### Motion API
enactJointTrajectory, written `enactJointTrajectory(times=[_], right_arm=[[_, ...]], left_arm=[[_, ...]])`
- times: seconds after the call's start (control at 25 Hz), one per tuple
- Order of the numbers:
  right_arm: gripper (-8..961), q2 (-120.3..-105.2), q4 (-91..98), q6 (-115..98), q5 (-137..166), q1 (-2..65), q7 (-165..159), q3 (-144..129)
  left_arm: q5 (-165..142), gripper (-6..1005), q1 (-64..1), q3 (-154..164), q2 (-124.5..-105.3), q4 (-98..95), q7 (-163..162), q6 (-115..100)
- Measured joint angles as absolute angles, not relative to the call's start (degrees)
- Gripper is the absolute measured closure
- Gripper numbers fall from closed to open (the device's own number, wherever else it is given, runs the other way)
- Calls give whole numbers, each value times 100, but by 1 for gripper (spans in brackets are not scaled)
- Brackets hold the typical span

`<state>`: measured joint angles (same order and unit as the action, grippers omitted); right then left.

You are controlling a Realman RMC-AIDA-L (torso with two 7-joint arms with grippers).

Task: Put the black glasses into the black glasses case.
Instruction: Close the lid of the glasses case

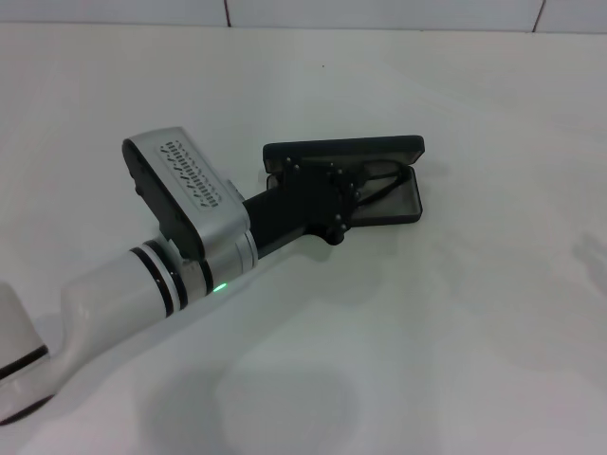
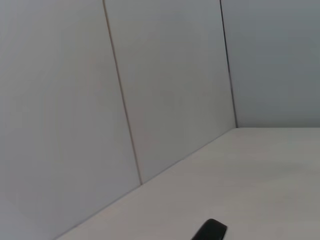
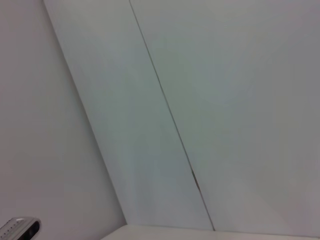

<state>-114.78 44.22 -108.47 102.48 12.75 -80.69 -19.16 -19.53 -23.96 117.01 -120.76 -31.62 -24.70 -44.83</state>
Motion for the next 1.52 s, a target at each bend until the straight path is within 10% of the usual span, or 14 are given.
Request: enactJointTrajectory(times=[1.52], right_arm=[[801,-11469,4130,-10815,10375,1330,-7892,-1925]], left_arm=[[-175,951,-2534,12593,-12076,-3124,-1111,-3980]])
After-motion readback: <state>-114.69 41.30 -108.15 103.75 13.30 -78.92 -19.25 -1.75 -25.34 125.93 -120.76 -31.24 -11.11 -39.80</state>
